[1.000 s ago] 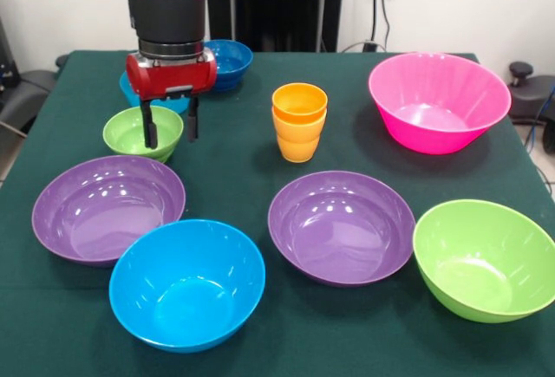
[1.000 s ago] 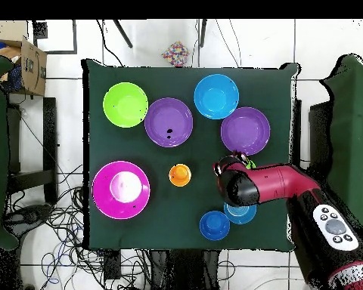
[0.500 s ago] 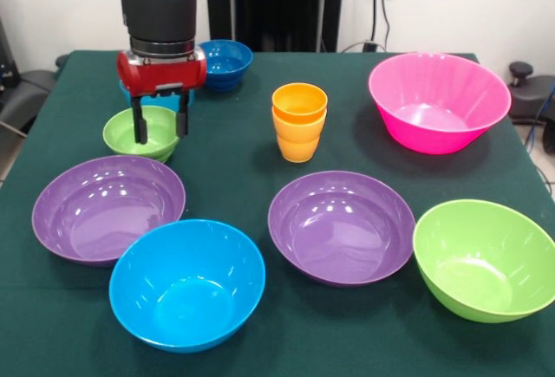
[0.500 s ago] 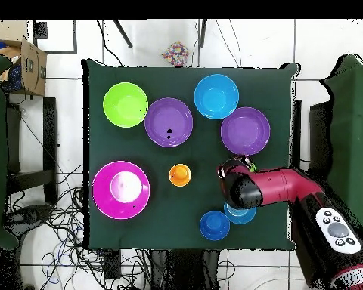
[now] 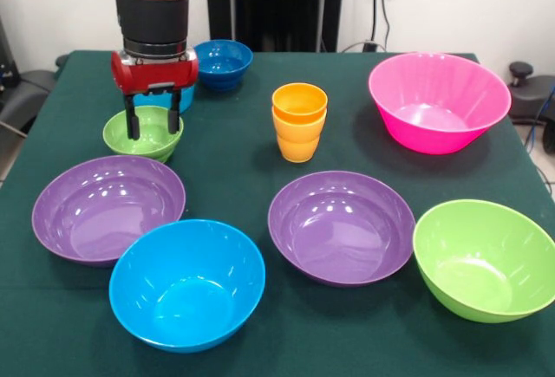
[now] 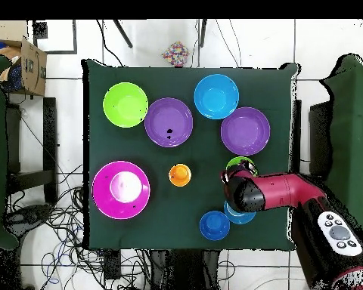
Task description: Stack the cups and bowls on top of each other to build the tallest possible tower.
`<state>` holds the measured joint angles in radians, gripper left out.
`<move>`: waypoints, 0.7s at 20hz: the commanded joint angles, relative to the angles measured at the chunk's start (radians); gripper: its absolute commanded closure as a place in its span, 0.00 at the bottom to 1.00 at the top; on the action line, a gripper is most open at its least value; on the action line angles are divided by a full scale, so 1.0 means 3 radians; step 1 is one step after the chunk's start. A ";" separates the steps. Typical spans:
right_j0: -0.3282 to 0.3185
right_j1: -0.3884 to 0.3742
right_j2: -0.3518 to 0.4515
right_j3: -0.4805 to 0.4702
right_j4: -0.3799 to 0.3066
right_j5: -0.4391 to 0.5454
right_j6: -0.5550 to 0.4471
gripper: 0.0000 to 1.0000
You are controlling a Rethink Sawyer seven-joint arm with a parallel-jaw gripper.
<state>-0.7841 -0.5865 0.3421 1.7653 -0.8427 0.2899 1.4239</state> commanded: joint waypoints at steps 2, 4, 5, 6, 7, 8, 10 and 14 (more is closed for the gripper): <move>0.0160 0.0214 -0.0079 0.0047 -0.0195 -0.0007 0.0147 0.00; 0.0183 0.0212 -0.0100 0.0085 -0.0184 -0.0022 0.0174 0.00; 0.0205 0.0210 -0.0125 0.0107 -0.0186 -0.0053 0.0208 0.00; 0.0217 0.0211 -0.0138 0.0114 -0.0185 -0.0073 0.0223 0.00; 0.0226 0.0219 -0.0153 0.0118 -0.0186 -0.0092 0.0237 0.00; 0.0231 0.0218 -0.0159 0.0123 -0.0181 -0.0098 0.0238 0.00; 0.0234 0.0212 -0.0177 0.0142 -0.0178 -0.0118 0.0241 0.00; 0.0260 0.0208 -0.0204 0.0153 -0.0165 -0.0152 0.0256 0.00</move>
<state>-0.7545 -0.5643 0.2807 1.7686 -0.8425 0.2899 1.4239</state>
